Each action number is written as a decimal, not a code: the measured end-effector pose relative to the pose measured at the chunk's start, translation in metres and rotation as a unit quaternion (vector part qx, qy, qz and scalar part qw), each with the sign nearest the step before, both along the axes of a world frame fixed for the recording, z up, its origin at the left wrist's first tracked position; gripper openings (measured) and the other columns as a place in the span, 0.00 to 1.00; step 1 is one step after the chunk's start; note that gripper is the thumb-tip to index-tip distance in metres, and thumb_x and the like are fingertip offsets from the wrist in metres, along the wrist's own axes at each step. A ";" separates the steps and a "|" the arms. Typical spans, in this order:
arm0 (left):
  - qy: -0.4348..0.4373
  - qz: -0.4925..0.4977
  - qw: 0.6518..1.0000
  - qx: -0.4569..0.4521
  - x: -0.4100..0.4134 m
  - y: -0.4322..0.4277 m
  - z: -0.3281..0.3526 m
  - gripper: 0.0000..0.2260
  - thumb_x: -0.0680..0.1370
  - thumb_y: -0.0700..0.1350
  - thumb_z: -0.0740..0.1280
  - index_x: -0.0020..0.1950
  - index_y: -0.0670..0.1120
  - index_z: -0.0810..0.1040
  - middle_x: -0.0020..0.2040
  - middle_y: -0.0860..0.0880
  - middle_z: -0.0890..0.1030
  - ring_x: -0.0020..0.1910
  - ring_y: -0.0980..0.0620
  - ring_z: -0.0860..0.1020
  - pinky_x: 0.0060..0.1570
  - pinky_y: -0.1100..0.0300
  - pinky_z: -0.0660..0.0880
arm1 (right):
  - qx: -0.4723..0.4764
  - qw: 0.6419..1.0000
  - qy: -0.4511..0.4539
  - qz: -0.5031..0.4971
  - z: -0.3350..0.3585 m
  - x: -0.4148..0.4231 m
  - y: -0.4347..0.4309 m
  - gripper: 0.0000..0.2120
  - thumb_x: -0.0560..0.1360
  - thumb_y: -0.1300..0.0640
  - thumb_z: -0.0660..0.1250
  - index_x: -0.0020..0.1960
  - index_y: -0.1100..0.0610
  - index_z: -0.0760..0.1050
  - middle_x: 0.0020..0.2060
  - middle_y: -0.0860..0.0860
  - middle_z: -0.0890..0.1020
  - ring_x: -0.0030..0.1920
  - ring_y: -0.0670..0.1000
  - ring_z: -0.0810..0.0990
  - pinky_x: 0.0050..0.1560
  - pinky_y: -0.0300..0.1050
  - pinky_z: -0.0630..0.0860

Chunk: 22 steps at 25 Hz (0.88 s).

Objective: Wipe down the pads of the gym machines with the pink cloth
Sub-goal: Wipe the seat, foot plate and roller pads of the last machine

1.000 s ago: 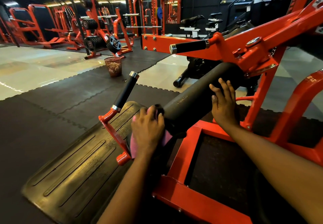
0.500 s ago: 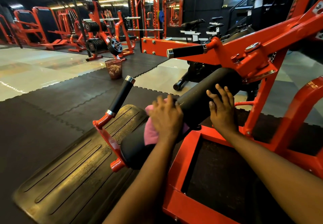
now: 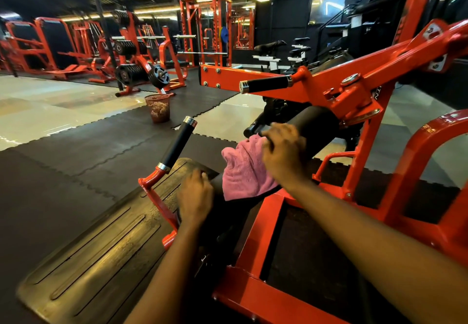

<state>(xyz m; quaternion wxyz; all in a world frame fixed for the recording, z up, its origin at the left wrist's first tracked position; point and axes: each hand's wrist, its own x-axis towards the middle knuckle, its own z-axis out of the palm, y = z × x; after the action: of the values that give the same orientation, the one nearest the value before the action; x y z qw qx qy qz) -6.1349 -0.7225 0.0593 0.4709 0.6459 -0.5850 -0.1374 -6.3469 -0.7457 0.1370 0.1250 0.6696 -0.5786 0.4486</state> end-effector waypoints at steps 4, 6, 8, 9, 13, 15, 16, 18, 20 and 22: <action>-0.035 0.015 0.998 0.053 0.003 0.012 -0.018 0.11 0.84 0.48 0.55 0.48 0.47 0.74 0.44 0.46 0.79 0.42 0.49 0.75 0.49 0.46 0.74 | 0.158 0.978 0.127 -0.036 -0.027 0.069 0.011 0.29 0.74 0.33 0.60 0.72 0.43 0.71 0.79 0.53 0.60 0.80 0.62 0.49 0.74 0.71 0.46; -0.051 0.034 0.998 0.034 0.000 0.013 -0.020 0.10 0.84 0.48 0.56 0.46 0.49 0.73 0.42 0.48 0.78 0.41 0.51 0.75 0.49 0.47 0.74 | 0.143 0.976 0.154 -0.054 -0.032 0.058 0.000 0.25 0.75 0.38 0.63 0.70 0.43 0.73 0.78 0.52 0.62 0.80 0.60 0.51 0.75 0.68 0.47; -0.052 0.039 0.998 0.019 0.000 0.012 -0.024 0.09 0.83 0.48 0.56 0.47 0.50 0.73 0.42 0.48 0.78 0.42 0.52 0.75 0.50 0.48 0.75 | 0.110 0.981 0.151 -0.057 -0.017 0.026 -0.021 0.20 0.77 0.44 0.64 0.67 0.45 0.75 0.75 0.51 0.68 0.78 0.58 0.58 0.76 0.63 0.52; -0.050 0.039 0.998 0.014 0.000 0.011 -0.026 0.08 0.83 0.48 0.56 0.47 0.50 0.73 0.43 0.49 0.78 0.42 0.52 0.75 0.50 0.48 0.75 | 0.103 0.982 0.140 -0.075 -0.004 -0.002 -0.040 0.18 0.76 0.46 0.65 0.66 0.45 0.75 0.73 0.51 0.70 0.76 0.57 0.61 0.76 0.61 0.53; -0.070 0.049 0.996 -0.008 -0.003 0.011 -0.027 0.07 0.82 0.47 0.57 0.46 0.51 0.71 0.42 0.50 0.77 0.42 0.50 0.76 0.49 0.46 0.75 | 0.129 0.980 0.130 -0.074 0.058 -0.142 -0.100 0.22 0.74 0.44 0.61 0.68 0.37 0.71 0.70 0.51 0.74 0.71 0.60 0.70 0.73 0.58 0.64; -0.093 0.062 0.994 -0.005 -0.004 0.010 -0.029 0.06 0.82 0.47 0.57 0.45 0.51 0.70 0.42 0.50 0.76 0.42 0.50 0.75 0.48 0.46 0.75 | 0.137 0.979 0.143 -0.041 0.061 -0.153 -0.100 0.23 0.73 0.44 0.59 0.69 0.37 0.70 0.70 0.51 0.75 0.69 0.61 0.71 0.70 0.60 0.67; -0.101 0.063 0.993 -0.004 -0.005 0.009 -0.030 0.07 0.81 0.48 0.56 0.45 0.51 0.70 0.41 0.50 0.76 0.41 0.50 0.75 0.47 0.46 0.76 | 0.139 0.977 0.147 -0.072 0.055 -0.136 -0.093 0.22 0.74 0.45 0.58 0.67 0.39 0.72 0.69 0.52 0.74 0.67 0.62 0.71 0.68 0.61 0.68; -0.104 0.065 0.993 -0.003 -0.005 0.009 -0.031 0.09 0.80 0.51 0.52 0.44 0.52 0.69 0.40 0.50 0.75 0.40 0.51 0.75 0.46 0.46 0.76 | 0.118 0.976 0.147 -0.111 0.035 -0.078 -0.065 0.23 0.73 0.45 0.53 0.64 0.43 0.75 0.66 0.52 0.76 0.64 0.61 0.71 0.63 0.63 0.66; -0.102 0.068 0.992 -0.013 -0.006 0.010 -0.030 0.11 0.79 0.52 0.50 0.44 0.51 0.70 0.40 0.50 0.75 0.39 0.51 0.75 0.45 0.46 0.76 | 0.111 0.975 0.187 -0.051 0.009 -0.014 -0.032 0.25 0.71 0.43 0.50 0.62 0.44 0.76 0.63 0.51 0.77 0.63 0.59 0.72 0.64 0.63 0.62; -0.108 0.073 0.991 -0.024 -0.008 0.014 -0.033 0.11 0.79 0.51 0.51 0.45 0.50 0.70 0.41 0.49 0.76 0.41 0.50 0.75 0.46 0.47 0.75 | 0.115 0.960 0.253 0.002 -0.022 0.029 -0.004 0.22 0.72 0.43 0.55 0.63 0.44 0.75 0.64 0.51 0.76 0.63 0.58 0.71 0.63 0.61 0.62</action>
<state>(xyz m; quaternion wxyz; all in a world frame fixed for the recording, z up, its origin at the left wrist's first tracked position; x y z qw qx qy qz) -6.1429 -0.7086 0.0268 0.4293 0.6861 -0.5871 -0.0183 -6.3175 -0.7493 0.1151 0.1886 0.7725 -0.5743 0.1947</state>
